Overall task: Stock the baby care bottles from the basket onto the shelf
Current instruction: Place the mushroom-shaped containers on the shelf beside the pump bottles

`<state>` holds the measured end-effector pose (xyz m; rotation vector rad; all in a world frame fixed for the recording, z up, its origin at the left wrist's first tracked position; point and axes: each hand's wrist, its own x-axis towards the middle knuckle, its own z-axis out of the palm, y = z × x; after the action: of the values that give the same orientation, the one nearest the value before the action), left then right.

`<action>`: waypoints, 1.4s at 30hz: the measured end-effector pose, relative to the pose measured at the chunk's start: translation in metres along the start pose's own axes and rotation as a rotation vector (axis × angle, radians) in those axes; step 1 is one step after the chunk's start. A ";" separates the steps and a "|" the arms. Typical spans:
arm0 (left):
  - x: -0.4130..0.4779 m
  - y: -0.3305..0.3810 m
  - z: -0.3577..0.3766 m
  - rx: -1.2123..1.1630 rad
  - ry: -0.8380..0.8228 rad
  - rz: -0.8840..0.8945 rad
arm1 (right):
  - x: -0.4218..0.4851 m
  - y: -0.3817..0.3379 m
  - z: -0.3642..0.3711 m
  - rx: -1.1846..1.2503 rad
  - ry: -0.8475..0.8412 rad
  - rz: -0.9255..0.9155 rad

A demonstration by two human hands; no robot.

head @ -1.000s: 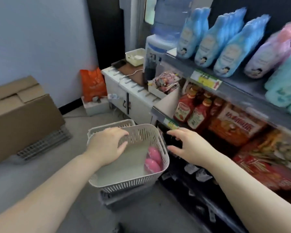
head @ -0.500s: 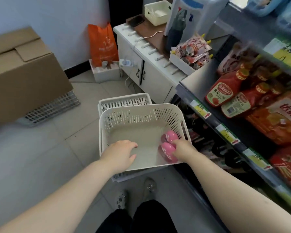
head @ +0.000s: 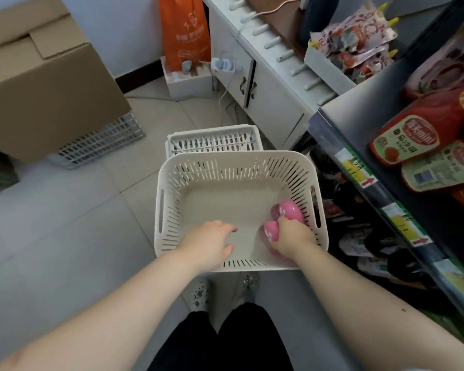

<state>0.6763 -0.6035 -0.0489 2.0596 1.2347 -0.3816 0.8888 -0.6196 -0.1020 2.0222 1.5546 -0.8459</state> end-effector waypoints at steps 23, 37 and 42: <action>0.020 -0.007 -0.020 -0.513 0.402 -0.320 | 0.062 0.019 -0.012 -0.033 -0.055 -0.022; -0.007 -0.002 -0.049 -0.576 0.518 -0.326 | -0.005 0.000 -0.060 0.526 0.076 -0.135; -0.016 0.017 -0.085 -0.552 0.543 -0.180 | -0.064 0.009 -0.104 0.733 0.148 -0.169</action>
<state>0.6748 -0.5605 0.0275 1.6127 1.6229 0.4353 0.9059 -0.5962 0.0169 2.5077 1.6673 -1.5376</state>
